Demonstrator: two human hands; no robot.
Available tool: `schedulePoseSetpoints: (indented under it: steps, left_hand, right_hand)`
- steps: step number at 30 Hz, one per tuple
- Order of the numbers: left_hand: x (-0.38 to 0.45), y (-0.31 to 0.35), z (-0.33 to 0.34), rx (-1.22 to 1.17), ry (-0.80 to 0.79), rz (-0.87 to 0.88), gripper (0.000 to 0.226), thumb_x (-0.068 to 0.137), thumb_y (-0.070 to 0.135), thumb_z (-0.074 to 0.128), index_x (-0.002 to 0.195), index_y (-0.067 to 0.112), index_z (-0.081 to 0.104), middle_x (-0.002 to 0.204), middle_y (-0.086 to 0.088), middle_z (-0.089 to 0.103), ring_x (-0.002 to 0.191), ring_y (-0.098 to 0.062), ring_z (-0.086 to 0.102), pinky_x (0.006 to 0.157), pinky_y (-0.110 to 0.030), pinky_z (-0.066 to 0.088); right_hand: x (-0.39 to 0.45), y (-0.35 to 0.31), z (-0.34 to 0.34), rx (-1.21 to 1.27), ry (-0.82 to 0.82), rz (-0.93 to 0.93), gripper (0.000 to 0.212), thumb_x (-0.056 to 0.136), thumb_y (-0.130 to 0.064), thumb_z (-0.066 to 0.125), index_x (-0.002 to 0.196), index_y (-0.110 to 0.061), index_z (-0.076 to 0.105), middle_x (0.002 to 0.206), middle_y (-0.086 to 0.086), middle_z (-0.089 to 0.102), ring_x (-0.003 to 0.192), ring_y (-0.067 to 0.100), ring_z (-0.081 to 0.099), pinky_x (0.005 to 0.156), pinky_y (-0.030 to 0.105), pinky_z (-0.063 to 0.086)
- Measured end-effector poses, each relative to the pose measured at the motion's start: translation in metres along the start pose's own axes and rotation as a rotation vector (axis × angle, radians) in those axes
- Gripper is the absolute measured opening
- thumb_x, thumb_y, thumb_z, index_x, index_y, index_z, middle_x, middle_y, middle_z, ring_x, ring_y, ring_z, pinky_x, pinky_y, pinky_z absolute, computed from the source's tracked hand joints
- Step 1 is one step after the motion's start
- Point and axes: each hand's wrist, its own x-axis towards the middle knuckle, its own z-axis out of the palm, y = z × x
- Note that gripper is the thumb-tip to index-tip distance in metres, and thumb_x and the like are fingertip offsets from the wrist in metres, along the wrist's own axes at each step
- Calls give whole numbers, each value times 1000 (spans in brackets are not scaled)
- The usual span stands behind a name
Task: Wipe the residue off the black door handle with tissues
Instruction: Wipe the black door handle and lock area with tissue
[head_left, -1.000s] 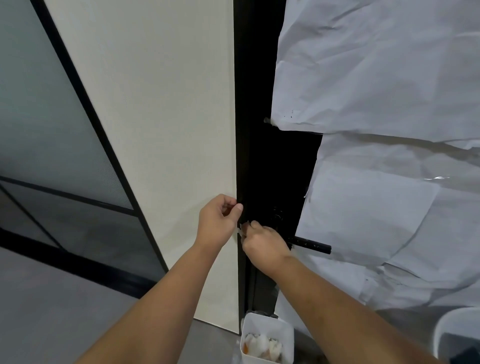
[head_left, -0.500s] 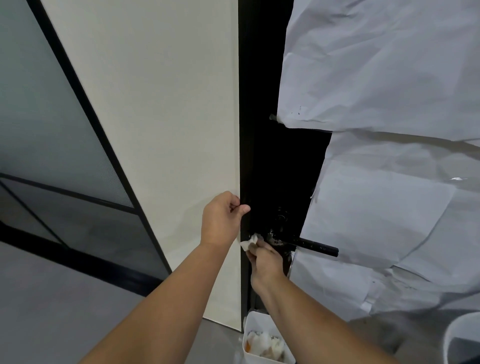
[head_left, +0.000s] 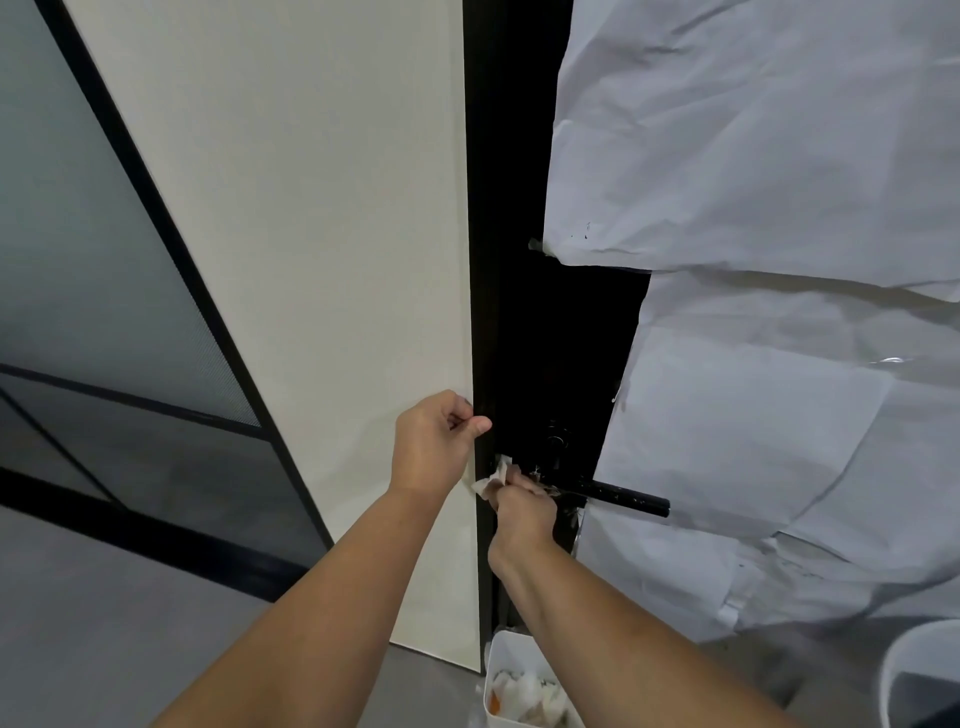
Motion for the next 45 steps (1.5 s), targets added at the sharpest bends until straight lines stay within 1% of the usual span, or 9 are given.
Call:
schedulePoseSetpoints:
  steps: [6, 14, 18, 22, 24, 28, 33, 40, 45]
  left_hand:
    - [1, 2, 0, 15, -10, -26, 17, 78, 17, 80, 75, 18, 64, 68, 8, 61, 61, -2, 55, 60, -8, 44]
    - [2, 4, -6, 33, -36, -6, 19, 78, 21, 80, 72, 22, 63, 70, 5, 64, 63, -6, 57, 59, -10, 46]
    - [2, 5, -6, 40, -39, -3, 20, 78, 19, 80, 71, 22, 62, 69, 4, 63, 62, -7, 56, 59, -11, 45]
    - [1, 6, -6, 45, -42, -4, 19, 79, 19, 80, 72, 20, 62, 69, 1, 63, 61, -8, 54, 60, -15, 47]
    - [1, 5, -6, 44, -43, -6, 18, 79, 19, 79, 72, 19, 63, 70, 1, 63, 62, -8, 54, 61, -15, 47]
    - [2, 3, -5, 40, -37, -4, 18, 79, 19, 80, 72, 19, 63, 68, 4, 62, 62, -7, 55, 60, -14, 46]
    - [3, 1, -5, 53, -40, 17, 18, 79, 18, 79, 71, 18, 63, 66, 5, 62, 61, -7, 56, 61, -17, 46]
    - [1, 1, -4, 81, -22, 49, 17, 80, 14, 78, 73, 18, 63, 66, 6, 61, 61, -5, 55, 61, -13, 44]
    - [0, 1, -2, 60, -16, 30, 16, 80, 13, 78, 73, 17, 64, 67, 4, 62, 64, -11, 58, 63, -21, 50]
  right_hand:
    - [-7, 0, 3, 221, -201, -11, 38, 83, 13, 59, 105, -14, 72, 108, 7, 71, 98, 18, 68, 83, 27, 54]
    - [-8, 21, -30, -35, -201, -95, 31, 82, 10, 63, 103, -10, 73, 112, 7, 71, 107, 20, 65, 102, 36, 46]
    - [-11, 9, -13, -6, -216, -106, 33, 81, 6, 66, 109, -10, 70, 104, 3, 73, 99, 16, 67, 95, 31, 49]
    - [-5, 7, -20, -180, -118, -46, 38, 76, 13, 65, 103, -12, 72, 94, -2, 72, 88, 13, 66, 68, 19, 50]
    - [-6, 13, -30, -263, -110, -95, 35, 74, 9, 66, 95, -17, 75, 98, 1, 73, 91, 15, 67, 72, 20, 49]
    - [-28, 6, -31, -512, -158, -509, 25, 82, -4, 66, 97, -22, 75, 100, -4, 64, 84, -5, 61, 76, 8, 44]
    - [-33, -35, -10, -588, -98, -945, 25, 86, -2, 63, 107, -14, 72, 98, -2, 56, 86, 7, 59, 74, 5, 43]
    - [2, -41, 1, -1329, -211, -931, 27, 87, -4, 58, 114, -3, 64, 108, 6, 57, 87, 12, 55, 63, 0, 32]
    - [-7, -68, 3, -1266, -319, -795, 26, 87, -3, 59, 110, -9, 69, 97, 2, 59, 88, 15, 57, 71, 14, 42]
